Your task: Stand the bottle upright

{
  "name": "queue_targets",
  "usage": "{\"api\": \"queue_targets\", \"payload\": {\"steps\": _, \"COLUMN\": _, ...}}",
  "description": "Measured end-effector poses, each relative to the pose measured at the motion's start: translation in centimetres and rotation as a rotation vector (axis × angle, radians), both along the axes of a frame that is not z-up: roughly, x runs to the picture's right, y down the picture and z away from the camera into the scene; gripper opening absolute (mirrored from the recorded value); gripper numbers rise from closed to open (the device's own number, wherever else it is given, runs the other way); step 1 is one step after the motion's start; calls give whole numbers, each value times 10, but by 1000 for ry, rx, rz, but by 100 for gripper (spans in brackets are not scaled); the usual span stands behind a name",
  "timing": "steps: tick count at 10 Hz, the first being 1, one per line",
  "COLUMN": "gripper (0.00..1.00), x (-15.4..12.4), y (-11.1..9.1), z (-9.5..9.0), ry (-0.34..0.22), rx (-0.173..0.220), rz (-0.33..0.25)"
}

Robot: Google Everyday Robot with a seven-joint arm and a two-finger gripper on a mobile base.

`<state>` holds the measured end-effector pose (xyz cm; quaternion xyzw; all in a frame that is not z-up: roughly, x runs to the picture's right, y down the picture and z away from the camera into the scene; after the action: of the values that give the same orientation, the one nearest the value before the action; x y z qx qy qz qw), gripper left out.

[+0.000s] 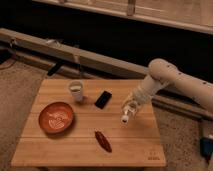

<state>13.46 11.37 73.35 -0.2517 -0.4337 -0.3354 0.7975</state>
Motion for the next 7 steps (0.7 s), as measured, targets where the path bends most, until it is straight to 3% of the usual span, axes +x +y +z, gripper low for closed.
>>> {"api": "queue_targets", "payload": {"steps": 3, "gripper": 0, "x": 18, "y": -13, "z": 11, "ry": -20, "rx": -61, "rz": 85}}
{"api": "queue_targets", "payload": {"steps": 7, "gripper": 0, "x": 27, "y": -19, "z": 12, "ry": 0, "rx": -63, "rz": 128}}
